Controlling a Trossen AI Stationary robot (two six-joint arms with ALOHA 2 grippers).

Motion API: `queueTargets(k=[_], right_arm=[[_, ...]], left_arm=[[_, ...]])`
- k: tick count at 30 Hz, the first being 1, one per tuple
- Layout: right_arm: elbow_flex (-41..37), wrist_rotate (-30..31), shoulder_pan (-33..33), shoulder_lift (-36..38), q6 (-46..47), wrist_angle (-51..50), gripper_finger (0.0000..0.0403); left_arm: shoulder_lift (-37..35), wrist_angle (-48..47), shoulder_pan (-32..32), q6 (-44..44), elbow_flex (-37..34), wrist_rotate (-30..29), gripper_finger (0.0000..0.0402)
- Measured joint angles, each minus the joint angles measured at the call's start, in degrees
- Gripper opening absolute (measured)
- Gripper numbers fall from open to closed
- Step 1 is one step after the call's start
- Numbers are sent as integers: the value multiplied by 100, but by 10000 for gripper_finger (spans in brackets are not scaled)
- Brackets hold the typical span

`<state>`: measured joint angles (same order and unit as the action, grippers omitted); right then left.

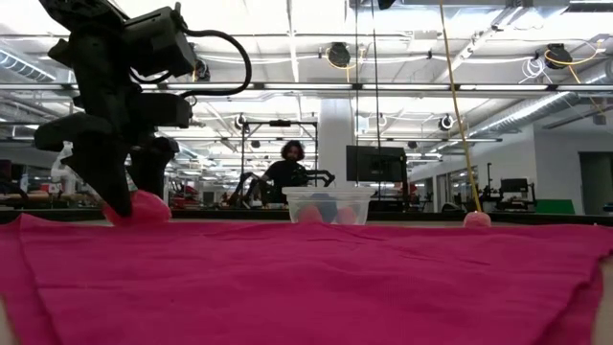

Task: Pick and placing Produce into tupperware
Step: Put the red and green dragon fruit into the transparent bin

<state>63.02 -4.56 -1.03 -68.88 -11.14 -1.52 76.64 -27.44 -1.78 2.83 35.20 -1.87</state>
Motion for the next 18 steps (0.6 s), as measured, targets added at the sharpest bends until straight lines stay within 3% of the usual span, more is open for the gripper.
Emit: queueTargets(k=[5, 14, 18], right_arm=[[0, 0, 1, 0, 0, 0, 220], [0, 0, 1, 0, 0, 0, 220], [0, 0, 0, 0, 0, 0, 220]], left_arm=[[0, 0, 0, -13, 0, -4, 300], [-1, 14, 0, -57, 5, -6, 214], [-4, 29, -2, -59, 7, -6, 196]])
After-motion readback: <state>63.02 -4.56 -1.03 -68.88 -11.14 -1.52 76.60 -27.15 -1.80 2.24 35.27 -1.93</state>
